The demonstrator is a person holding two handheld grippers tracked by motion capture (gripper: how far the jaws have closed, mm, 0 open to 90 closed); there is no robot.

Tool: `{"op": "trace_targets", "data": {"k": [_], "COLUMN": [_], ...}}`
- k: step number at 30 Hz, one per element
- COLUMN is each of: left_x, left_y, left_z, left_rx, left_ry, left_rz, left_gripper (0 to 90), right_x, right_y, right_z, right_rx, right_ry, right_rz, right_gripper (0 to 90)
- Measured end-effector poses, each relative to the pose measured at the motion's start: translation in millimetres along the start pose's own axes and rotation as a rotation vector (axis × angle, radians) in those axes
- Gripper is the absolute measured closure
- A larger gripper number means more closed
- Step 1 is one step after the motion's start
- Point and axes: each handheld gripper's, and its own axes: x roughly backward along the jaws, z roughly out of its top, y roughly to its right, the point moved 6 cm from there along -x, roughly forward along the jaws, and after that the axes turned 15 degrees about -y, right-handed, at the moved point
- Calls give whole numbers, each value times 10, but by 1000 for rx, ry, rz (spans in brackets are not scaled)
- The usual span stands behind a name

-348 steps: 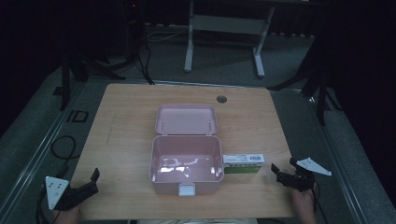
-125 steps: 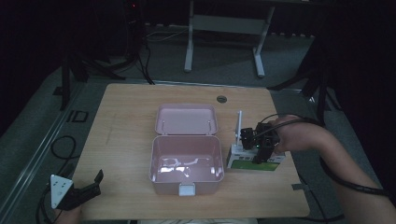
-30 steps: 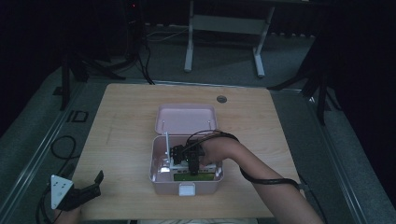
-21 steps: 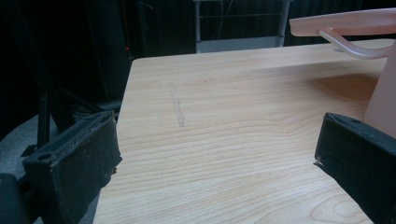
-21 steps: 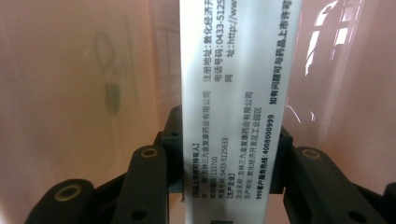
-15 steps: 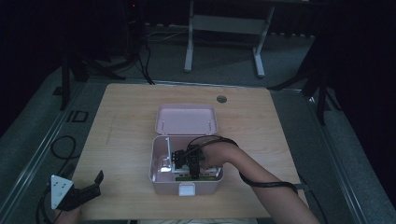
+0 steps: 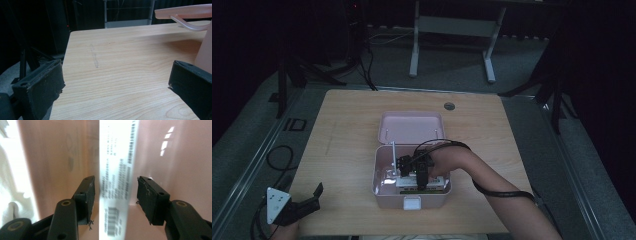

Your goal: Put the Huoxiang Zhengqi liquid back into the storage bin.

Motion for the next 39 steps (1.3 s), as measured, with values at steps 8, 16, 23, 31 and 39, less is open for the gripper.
{"op": "trace_targets", "data": {"k": [8,16,23,31,39], "left_x": [-3,-5,-7,-9,-9], "left_y": [4,8,12,12,11], "left_z": [2,1,2,1,0], "left_rx": [0,0,0,-1,0], "left_ry": [0,-2,-2,-3,-3], "left_rz": [0,-2,-4,-4,-4], "left_gripper": [1,1,1,1,1], "right_x": [289,500,614,582,444], "right_y": [26,21,33,84,152], "right_z": [-183,-390,-621,-929,-1234], "right_rx": [-48,-81,-116,-177,-229], "right_ry": [87,165,214,237,268], "right_rz": [-16,-6,-45,-40,-43], "right_gripper": [311,141,144,145,142]}}
